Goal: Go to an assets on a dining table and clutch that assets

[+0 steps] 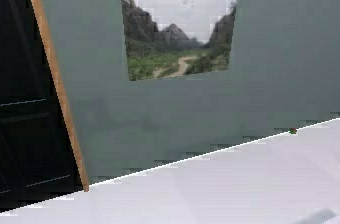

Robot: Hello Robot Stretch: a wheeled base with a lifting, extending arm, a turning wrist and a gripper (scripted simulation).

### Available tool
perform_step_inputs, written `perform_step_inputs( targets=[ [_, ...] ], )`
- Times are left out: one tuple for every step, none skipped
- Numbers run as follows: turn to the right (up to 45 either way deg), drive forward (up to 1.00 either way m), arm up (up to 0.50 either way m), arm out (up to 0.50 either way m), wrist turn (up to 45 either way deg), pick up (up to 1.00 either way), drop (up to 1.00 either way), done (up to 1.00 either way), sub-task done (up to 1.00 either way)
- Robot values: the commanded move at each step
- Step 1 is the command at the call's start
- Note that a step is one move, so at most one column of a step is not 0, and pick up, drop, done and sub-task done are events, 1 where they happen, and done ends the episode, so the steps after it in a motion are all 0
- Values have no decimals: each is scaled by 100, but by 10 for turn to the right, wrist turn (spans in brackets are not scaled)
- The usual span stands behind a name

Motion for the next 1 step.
perform_step_inputs(
  targets=[
    [0, 0, 0, 0, 450, 0, 0, 0, 0]
  ],
)
